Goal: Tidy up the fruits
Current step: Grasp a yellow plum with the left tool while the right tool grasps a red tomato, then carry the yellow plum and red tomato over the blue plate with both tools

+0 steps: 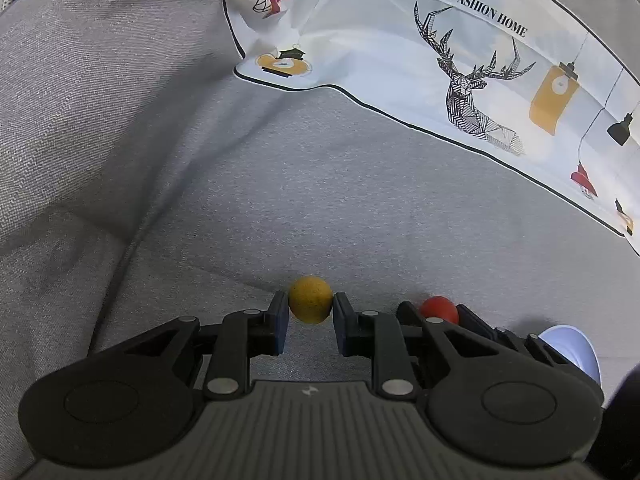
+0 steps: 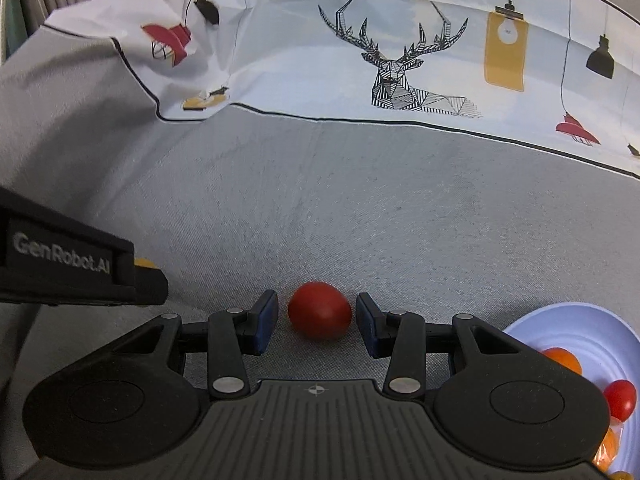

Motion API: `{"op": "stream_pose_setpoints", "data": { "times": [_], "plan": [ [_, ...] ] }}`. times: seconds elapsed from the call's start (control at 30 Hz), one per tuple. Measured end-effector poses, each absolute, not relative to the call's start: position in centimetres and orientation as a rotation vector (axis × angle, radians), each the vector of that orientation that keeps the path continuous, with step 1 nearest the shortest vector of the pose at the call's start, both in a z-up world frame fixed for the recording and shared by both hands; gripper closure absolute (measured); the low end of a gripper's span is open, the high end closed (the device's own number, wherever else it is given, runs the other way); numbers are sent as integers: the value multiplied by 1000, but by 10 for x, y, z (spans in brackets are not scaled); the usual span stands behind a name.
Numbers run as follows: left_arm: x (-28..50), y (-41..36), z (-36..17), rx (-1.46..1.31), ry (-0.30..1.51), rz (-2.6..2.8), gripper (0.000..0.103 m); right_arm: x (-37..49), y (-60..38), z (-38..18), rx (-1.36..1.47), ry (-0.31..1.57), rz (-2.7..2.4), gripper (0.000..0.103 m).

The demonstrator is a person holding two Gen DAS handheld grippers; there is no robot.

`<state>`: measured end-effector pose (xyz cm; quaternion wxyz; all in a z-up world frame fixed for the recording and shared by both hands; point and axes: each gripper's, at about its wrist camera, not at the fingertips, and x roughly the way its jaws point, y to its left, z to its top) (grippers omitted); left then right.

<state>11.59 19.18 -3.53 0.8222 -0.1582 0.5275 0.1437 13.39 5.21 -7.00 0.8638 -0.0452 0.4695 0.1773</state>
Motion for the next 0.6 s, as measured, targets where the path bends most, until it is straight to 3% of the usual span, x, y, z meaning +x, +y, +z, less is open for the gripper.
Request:
{"op": "stream_pose_setpoints", "data": {
  "times": [0.07, 0.1, 0.13, 0.6],
  "plan": [
    [115, 192, -35, -339, 1121, 306, 77, 133, 54, -70, -105, 977, 372, 60],
    [115, 193, -34, -340, 1121, 305, 77, 133, 54, -70, -108, 974, 374, 68],
    [116, 193, -35, -342, 1121, 304, 77, 132, 55, -70, -116, 969, 374, 69],
    [99, 200, -27, -373, 1092, 288, 77, 106, 25, -24, -52, 848, 384, 70]
  ]
}}
